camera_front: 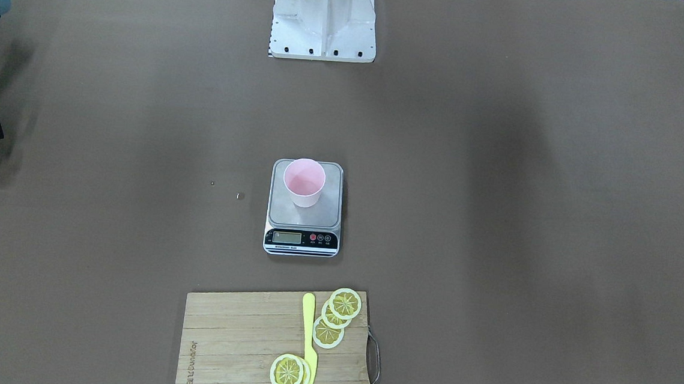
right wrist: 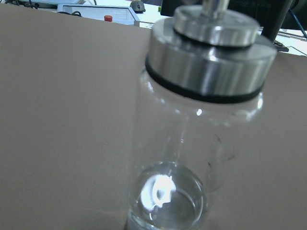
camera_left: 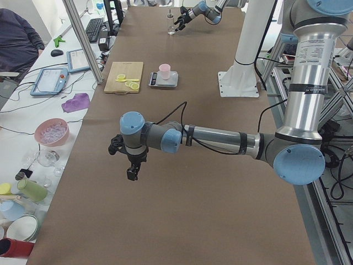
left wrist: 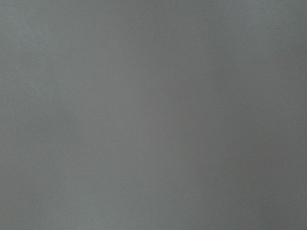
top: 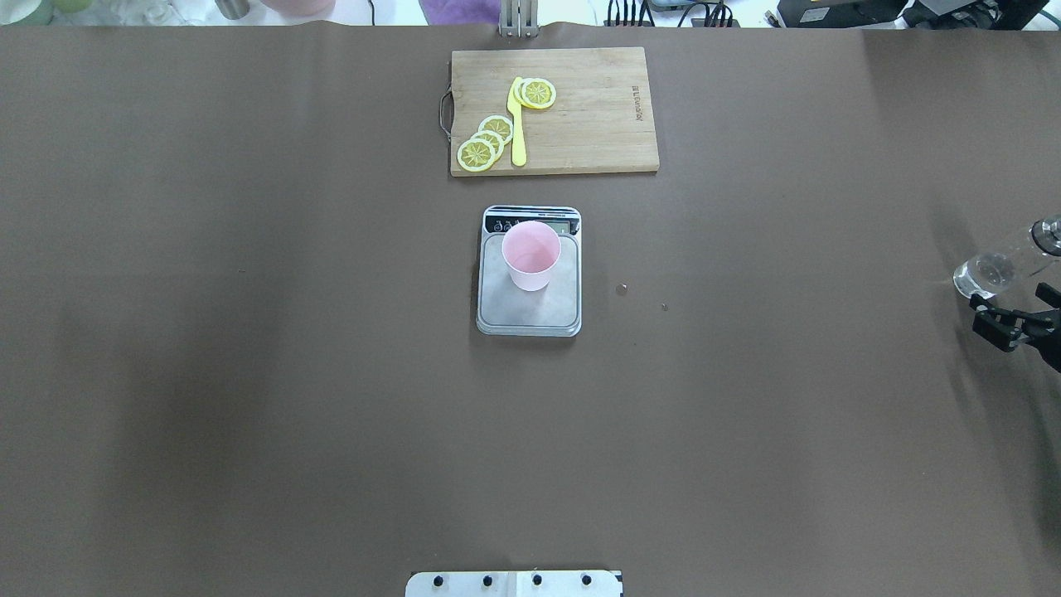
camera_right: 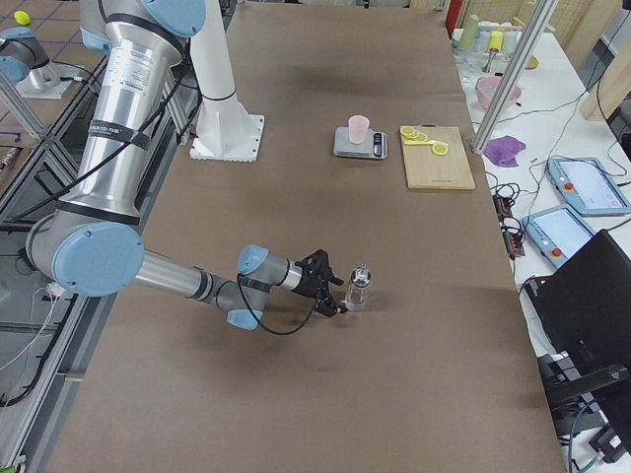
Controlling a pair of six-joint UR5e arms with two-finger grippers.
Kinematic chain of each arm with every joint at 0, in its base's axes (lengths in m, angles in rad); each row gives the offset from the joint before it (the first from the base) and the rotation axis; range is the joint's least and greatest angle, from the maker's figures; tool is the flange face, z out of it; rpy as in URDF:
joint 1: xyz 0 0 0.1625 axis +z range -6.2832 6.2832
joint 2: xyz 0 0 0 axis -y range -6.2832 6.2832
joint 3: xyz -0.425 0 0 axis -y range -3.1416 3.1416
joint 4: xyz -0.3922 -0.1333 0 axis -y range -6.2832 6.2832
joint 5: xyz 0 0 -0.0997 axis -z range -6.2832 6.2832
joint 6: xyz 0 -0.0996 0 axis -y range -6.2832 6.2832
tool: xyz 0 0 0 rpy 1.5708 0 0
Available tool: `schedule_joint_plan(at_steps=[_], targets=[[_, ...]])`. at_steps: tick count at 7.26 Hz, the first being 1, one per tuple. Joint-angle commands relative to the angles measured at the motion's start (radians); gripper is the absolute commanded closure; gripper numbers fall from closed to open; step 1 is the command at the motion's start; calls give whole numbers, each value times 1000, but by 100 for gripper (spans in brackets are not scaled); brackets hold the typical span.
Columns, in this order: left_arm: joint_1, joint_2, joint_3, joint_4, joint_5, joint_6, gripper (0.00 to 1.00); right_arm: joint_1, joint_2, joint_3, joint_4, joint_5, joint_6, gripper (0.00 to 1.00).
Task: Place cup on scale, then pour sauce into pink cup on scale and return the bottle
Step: 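Lift the glass sauce bottle upward with the right gripper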
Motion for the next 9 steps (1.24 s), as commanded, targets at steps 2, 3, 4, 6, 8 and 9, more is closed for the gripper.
schedule_joint_plan(at_steps=[2, 3, 4, 6, 8, 9], targets=[[1, -2, 0, 0, 0, 0, 2, 0, 60, -99, 84, 2, -35, 2], [1, -2, 0, 0, 0, 0, 2, 0, 60, -99, 84, 4, -35, 2], [1, -2, 0, 0, 0, 0, 2, 3, 60, -98, 86, 5, -36, 2], [1, 0, -3, 0, 0, 0, 2, 17, 60, -92, 86, 8, -36, 2], [1, -2, -3, 0, 0, 0, 2, 29, 62, -92, 86, 10, -36, 2], [1, -2, -3, -2, 0, 0, 2, 34, 62, -92, 86, 10, -36, 2]])
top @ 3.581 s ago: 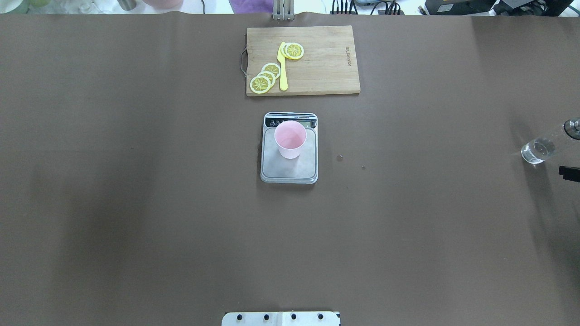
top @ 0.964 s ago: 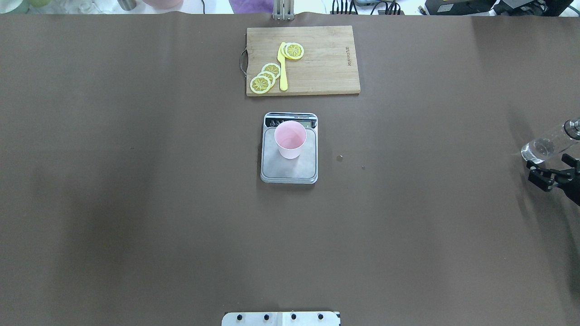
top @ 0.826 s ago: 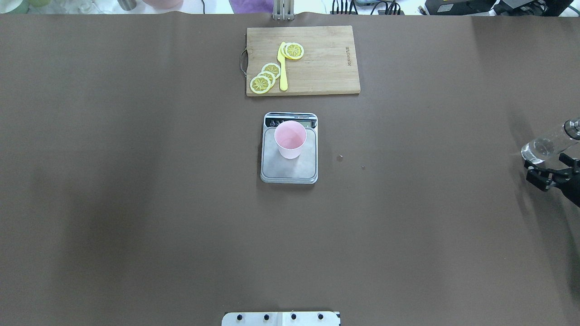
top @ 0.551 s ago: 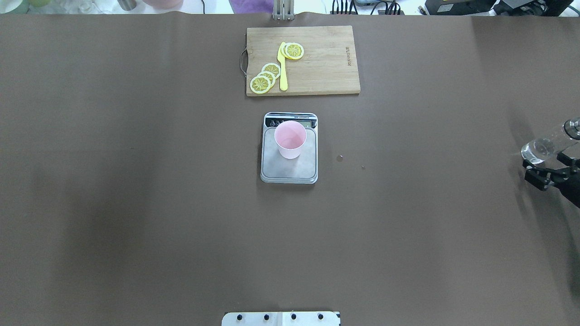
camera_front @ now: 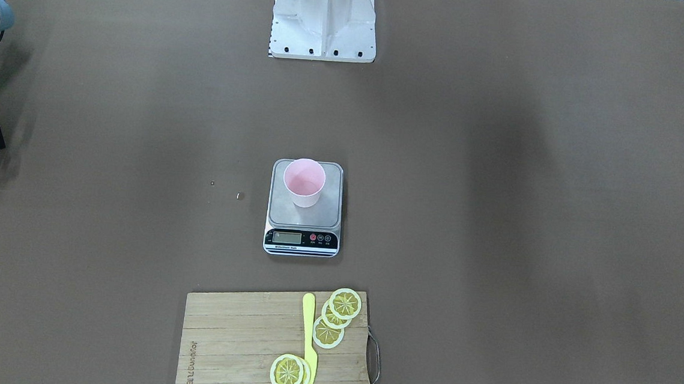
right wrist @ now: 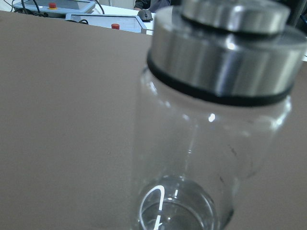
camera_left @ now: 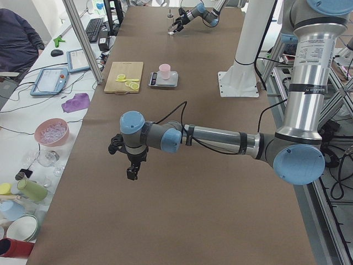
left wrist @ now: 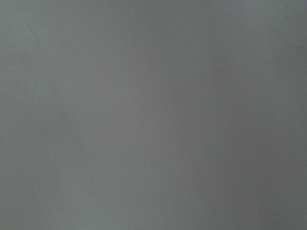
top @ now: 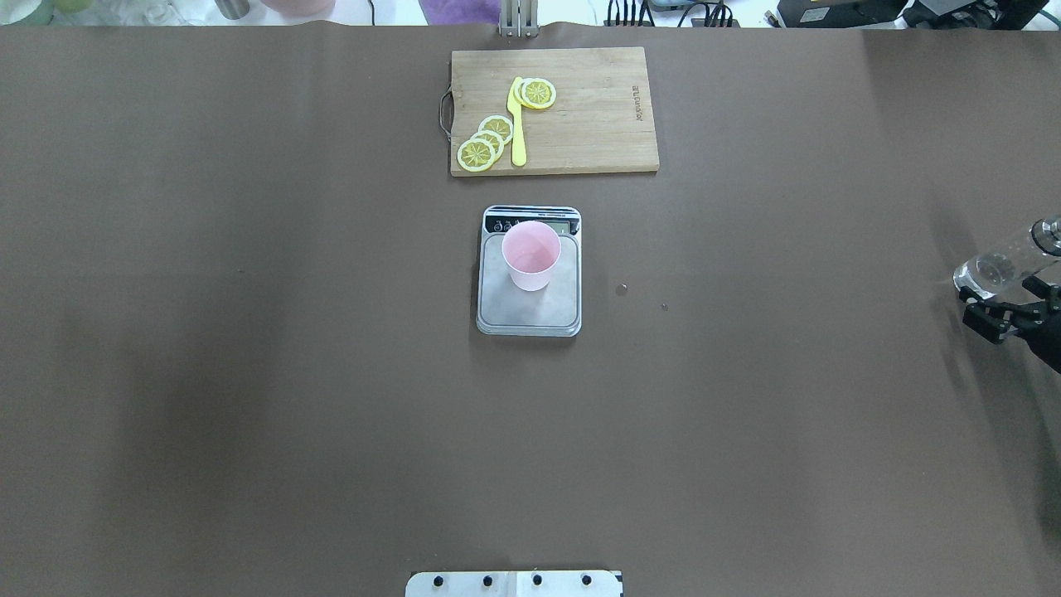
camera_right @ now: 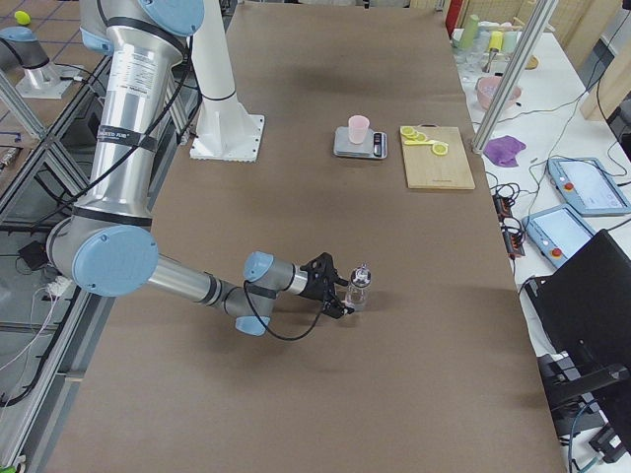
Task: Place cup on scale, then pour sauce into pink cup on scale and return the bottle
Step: 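Lift the glass sauce bottle upward with the right gripper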
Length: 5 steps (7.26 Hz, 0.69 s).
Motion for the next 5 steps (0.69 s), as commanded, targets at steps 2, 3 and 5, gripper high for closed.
schedule_joint_plan(at_steps=[2, 3, 5], targets=[[-2, -1, 0, -1, 0, 0, 2, 14, 2, 0, 0, -1, 0, 3], [0, -1, -2, -1, 0, 0, 2, 14, 5, 0, 0, 0, 0, 3], [0, -1, -3, 0, 0, 0, 2, 23, 16, -1, 0, 0, -2, 4]])
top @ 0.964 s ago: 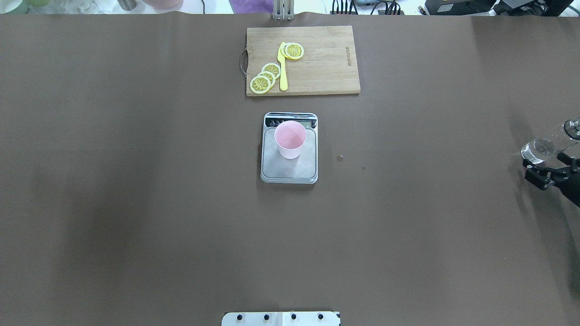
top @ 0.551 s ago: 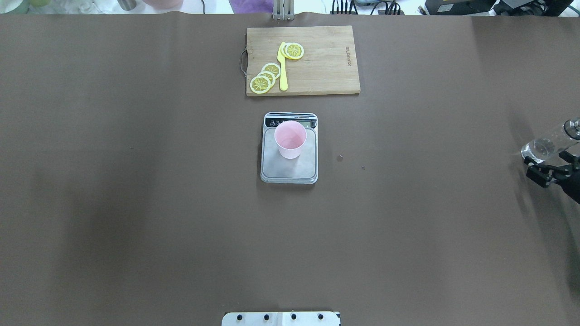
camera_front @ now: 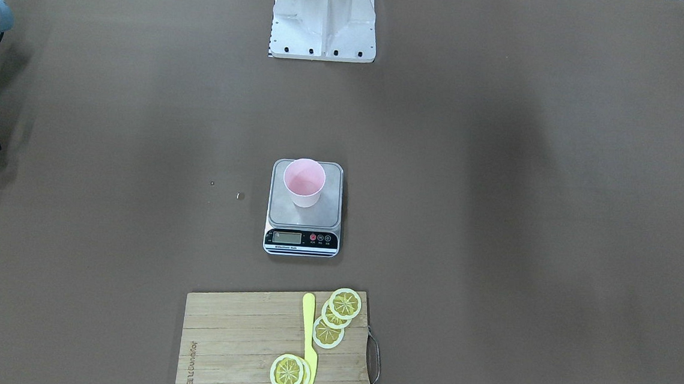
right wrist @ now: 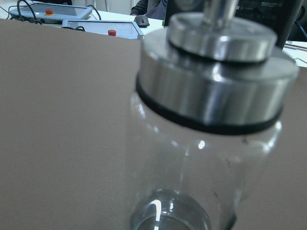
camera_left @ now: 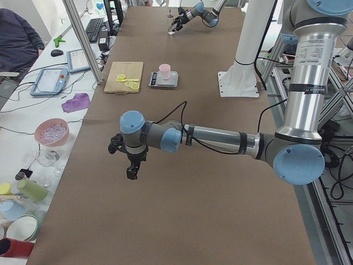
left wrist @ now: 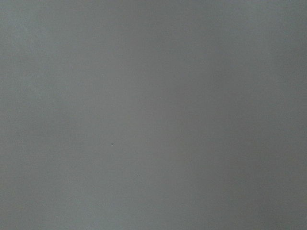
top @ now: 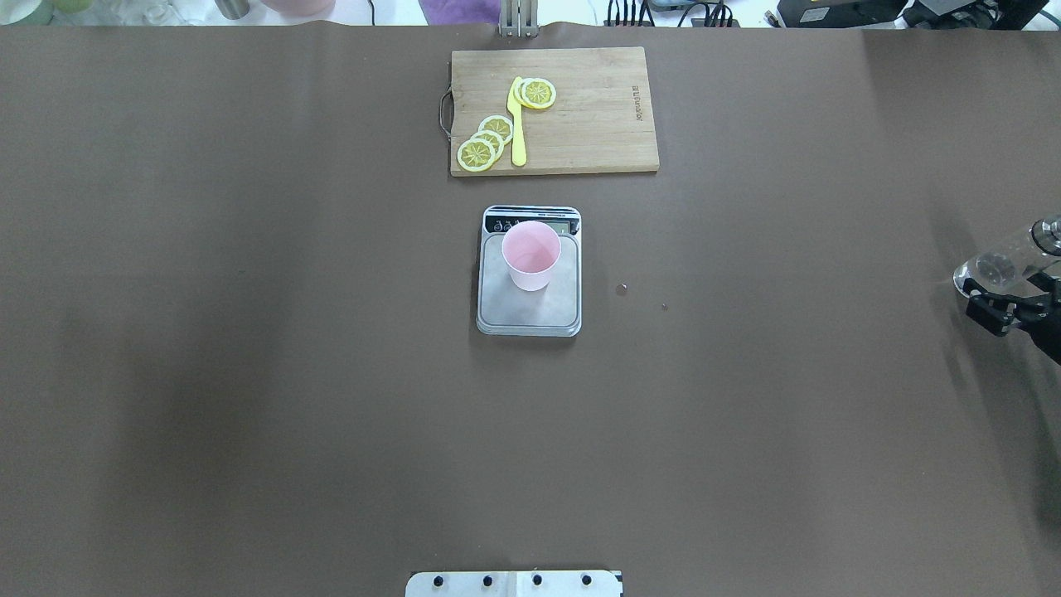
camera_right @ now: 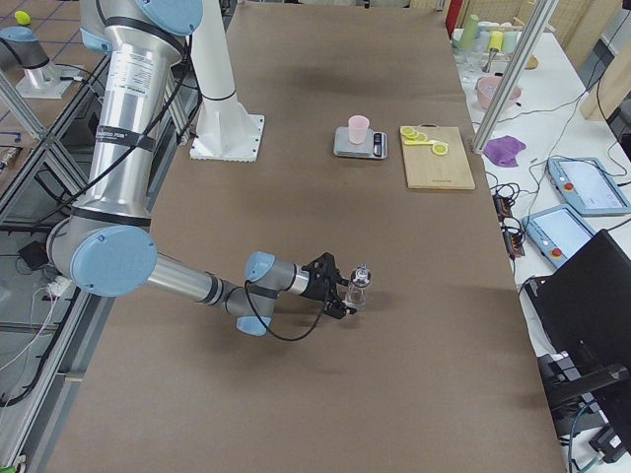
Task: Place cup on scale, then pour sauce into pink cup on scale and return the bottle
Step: 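Lift the glass sauce bottle upward with the right gripper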
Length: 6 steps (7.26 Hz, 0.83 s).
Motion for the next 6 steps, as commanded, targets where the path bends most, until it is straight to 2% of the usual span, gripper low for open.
schedule_joint_plan(at_steps=[1, 5, 6], targets=[[0, 0, -3, -1, 0, 0, 2, 10, 20, -2, 0, -1, -10, 4], [0, 0, -3, 1, 0, 0, 2, 33, 35, -8, -2, 14, -34, 6], [0, 0, -3, 1, 0, 0, 2, 33, 35, -13, -2, 14, -34, 22]])
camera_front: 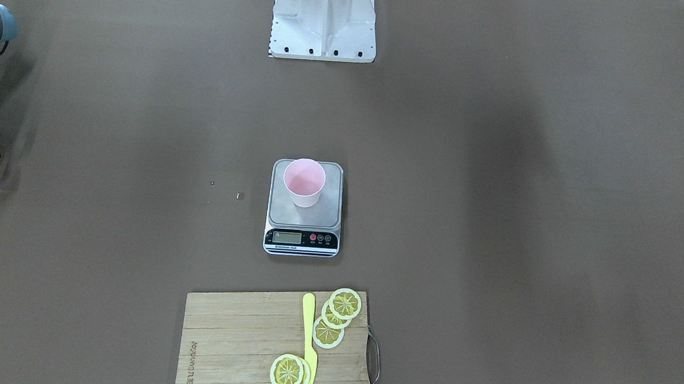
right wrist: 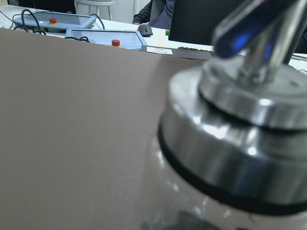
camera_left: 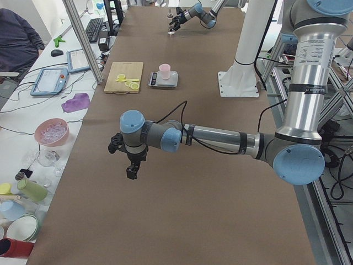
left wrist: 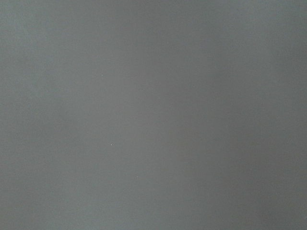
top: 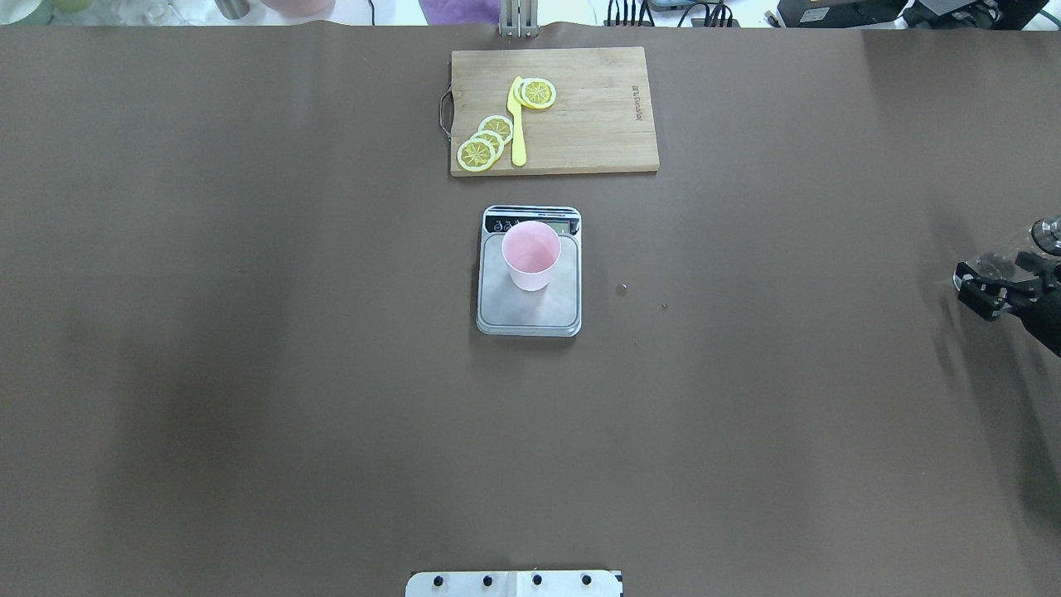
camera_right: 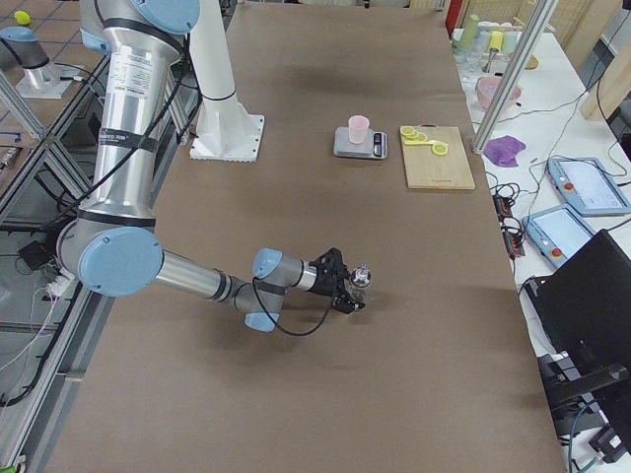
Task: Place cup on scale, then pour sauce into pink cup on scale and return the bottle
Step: 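Lift the glass sauce bottle upward with the right gripper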
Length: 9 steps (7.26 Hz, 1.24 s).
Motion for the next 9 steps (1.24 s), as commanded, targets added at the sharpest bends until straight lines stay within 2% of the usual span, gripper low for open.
schedule_joint_plan(at_steps=[1, 2, 5, 9], targets=[[0, 0, 0, 0, 0, 0, 2, 1, -1, -5, 1, 1, 0, 63], [0, 0, 1, 0, 0, 0, 2, 1, -1, -5, 2, 2, 0, 100], [0, 0, 1, 0, 0, 0, 2, 9, -3, 2, 2, 7, 0, 100], [0, 2, 3, 2, 0, 0, 2, 26, -4, 19, 60, 41, 0, 100]])
